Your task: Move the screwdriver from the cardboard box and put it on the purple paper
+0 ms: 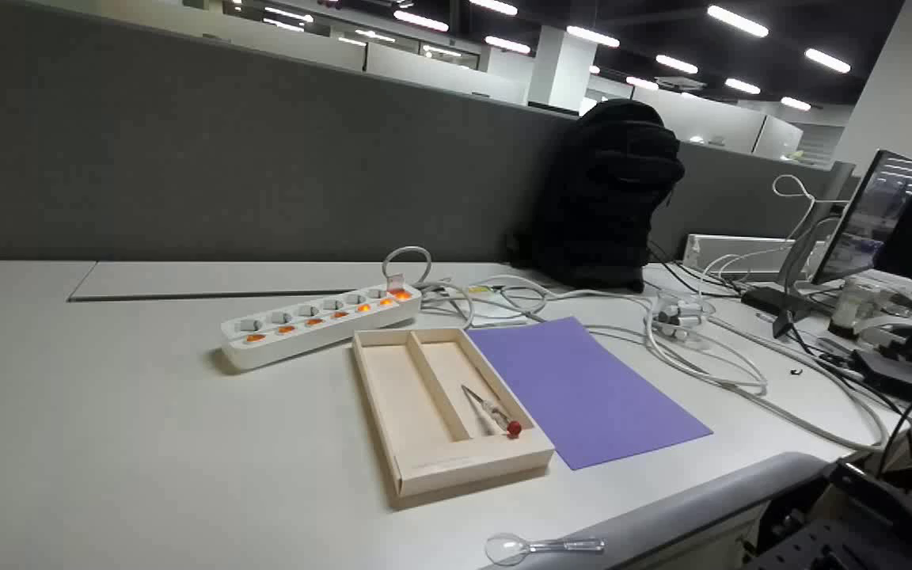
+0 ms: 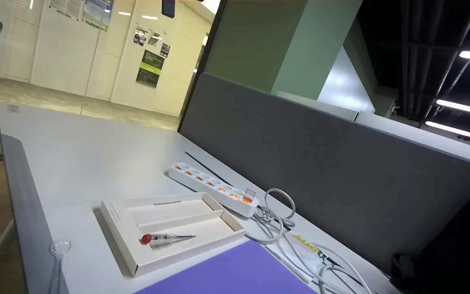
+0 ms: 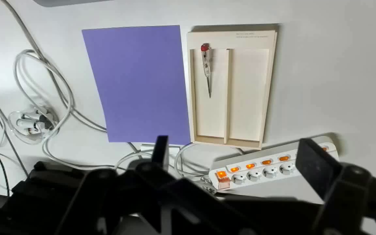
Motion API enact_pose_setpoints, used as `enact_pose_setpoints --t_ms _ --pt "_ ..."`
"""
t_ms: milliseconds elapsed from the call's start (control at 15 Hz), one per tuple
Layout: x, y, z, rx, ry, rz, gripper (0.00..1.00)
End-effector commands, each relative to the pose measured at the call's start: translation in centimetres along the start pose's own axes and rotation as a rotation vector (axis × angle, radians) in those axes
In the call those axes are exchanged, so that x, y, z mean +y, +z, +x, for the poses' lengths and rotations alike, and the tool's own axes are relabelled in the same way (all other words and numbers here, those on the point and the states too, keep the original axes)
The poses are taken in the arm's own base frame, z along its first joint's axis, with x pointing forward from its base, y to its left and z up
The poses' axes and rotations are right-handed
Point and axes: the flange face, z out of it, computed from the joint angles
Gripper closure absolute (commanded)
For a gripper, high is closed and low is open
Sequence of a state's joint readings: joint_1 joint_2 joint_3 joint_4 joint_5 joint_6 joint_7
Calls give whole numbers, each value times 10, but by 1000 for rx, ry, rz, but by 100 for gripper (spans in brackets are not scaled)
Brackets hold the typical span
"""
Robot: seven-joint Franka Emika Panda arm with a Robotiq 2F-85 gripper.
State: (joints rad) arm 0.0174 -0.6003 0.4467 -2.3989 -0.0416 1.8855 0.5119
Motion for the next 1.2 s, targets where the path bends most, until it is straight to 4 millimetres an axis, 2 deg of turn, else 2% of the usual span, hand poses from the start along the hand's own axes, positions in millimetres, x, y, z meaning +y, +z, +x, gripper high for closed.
enact_pose_setpoints --t_ms 0,800,1000,1133 --pt "0 -1 1 1 0 0 0" --pt "0 -1 0 4 0 1 0" --pt "4 13 4 -14 21 23 0" --pt "10 32 6 -36 42 38 0"
